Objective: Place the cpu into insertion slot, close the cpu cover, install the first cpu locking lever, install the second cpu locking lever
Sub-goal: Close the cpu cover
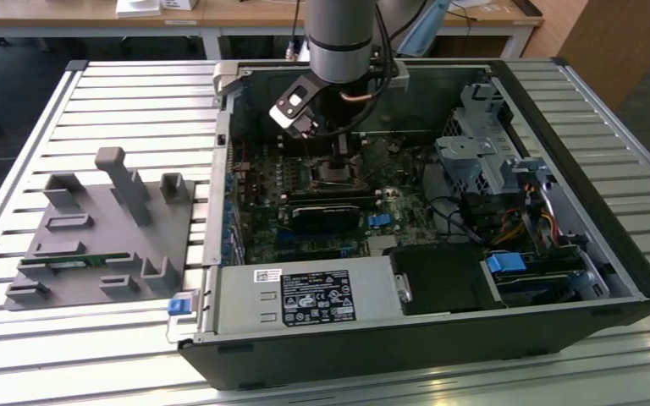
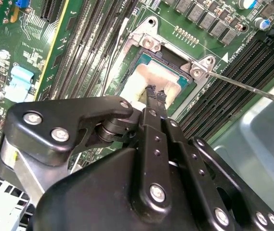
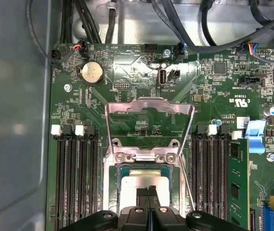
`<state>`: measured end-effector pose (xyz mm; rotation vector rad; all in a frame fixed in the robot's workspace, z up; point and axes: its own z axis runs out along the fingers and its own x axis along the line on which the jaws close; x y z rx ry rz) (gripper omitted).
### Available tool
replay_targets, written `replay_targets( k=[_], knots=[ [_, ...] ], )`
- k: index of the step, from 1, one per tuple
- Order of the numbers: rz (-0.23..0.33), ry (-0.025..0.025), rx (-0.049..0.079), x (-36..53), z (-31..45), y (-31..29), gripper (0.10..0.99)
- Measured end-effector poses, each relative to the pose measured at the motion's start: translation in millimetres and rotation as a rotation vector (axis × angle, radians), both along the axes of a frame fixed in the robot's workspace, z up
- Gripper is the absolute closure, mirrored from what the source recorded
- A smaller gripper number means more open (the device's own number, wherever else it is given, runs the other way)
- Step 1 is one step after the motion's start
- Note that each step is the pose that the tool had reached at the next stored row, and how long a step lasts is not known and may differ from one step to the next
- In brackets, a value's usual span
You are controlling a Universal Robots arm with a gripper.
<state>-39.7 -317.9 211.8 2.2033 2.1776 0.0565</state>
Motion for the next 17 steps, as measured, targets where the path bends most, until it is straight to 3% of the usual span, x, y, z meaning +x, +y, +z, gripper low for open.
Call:
replay_targets(
  k=[9,17],
  knots=[
    [0.0,0.0004,0.0,0.1,8.5,0.0,0.98],
    [-0.001,0.0023,0.0,0.2,22.8,0.0,0.98]
  ],
)
